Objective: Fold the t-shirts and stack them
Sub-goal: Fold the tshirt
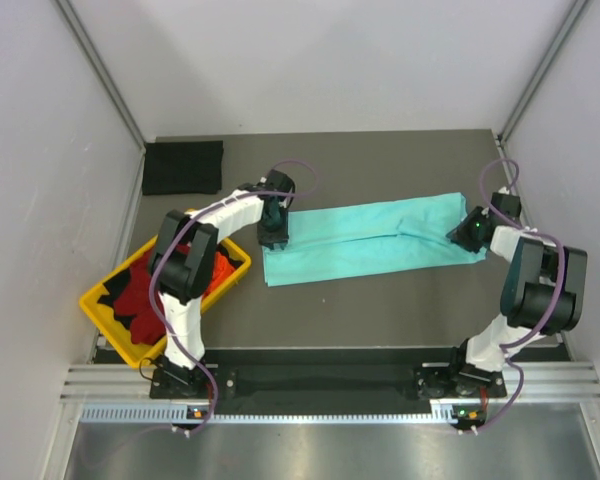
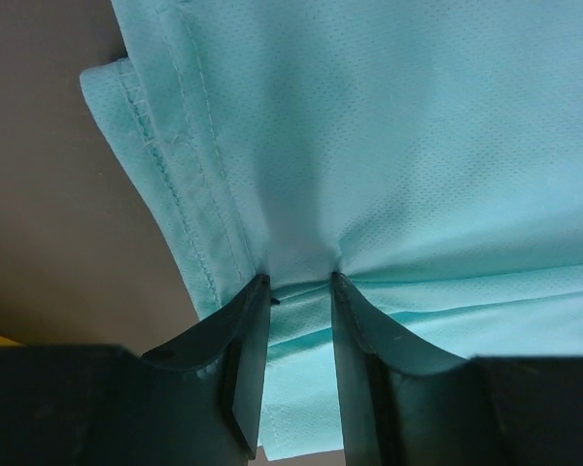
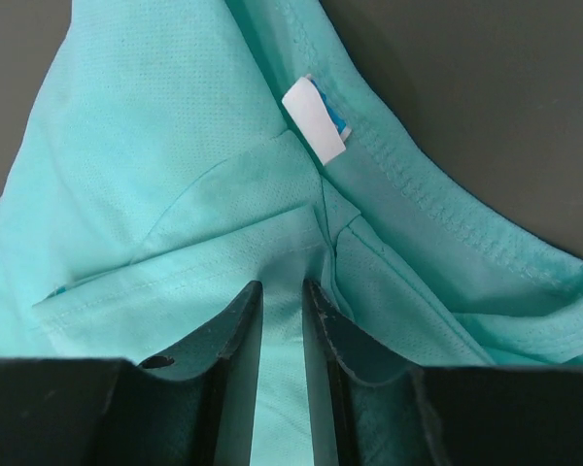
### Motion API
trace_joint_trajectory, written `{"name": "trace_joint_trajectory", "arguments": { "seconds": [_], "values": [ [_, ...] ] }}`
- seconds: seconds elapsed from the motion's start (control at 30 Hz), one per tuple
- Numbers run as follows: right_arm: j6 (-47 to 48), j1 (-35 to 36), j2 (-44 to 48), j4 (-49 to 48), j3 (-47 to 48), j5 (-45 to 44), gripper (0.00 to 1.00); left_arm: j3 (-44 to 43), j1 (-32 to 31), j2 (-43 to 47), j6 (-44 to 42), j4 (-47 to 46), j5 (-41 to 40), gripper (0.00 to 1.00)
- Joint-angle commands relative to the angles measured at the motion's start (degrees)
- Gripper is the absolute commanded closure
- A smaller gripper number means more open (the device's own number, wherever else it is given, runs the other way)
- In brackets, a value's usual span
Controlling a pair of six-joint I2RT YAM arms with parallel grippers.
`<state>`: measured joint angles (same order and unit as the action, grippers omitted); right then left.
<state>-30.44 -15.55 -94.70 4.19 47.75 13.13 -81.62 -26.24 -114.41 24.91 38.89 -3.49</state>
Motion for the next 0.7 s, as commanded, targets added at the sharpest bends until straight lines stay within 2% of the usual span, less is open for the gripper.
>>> {"name": "trace_joint_trajectory", "arguments": {
  "seconds": [0.0, 0.23, 0.33, 0.5, 0.67],
  "values": [
    [1.8, 0.1, 1.3, -1.0, -0.5, -3.1, 0.76, 1.0, 0.1, -1.8, 1.8, 0.5, -4.5, 0.63],
    [3.2, 0.9, 5.7, 4.0, 2.7, -2.7, 0.75, -3.7, 0.0, 1.6, 1.6, 3.6, -3.0, 0.63],
    [3.1, 2.5, 6.7, 6.4, 4.8, -3.4, 0.75, -6.4, 0.0, 4.7, 0.6, 4.3, 0.6, 0.62],
    [1.8, 8.7, 6.6, 5.2, 7.1, -2.3, 0.74, -6.9, 0.0, 9.2, -1.0, 3.5, 7.5, 0.61],
    [3.2, 13.7, 3.2, 2.2, 11.0, -1.2, 0.71, -4.2, 0.4, 11.2, -1.7, 2.5, 7.9, 0.61]
  ]
}}
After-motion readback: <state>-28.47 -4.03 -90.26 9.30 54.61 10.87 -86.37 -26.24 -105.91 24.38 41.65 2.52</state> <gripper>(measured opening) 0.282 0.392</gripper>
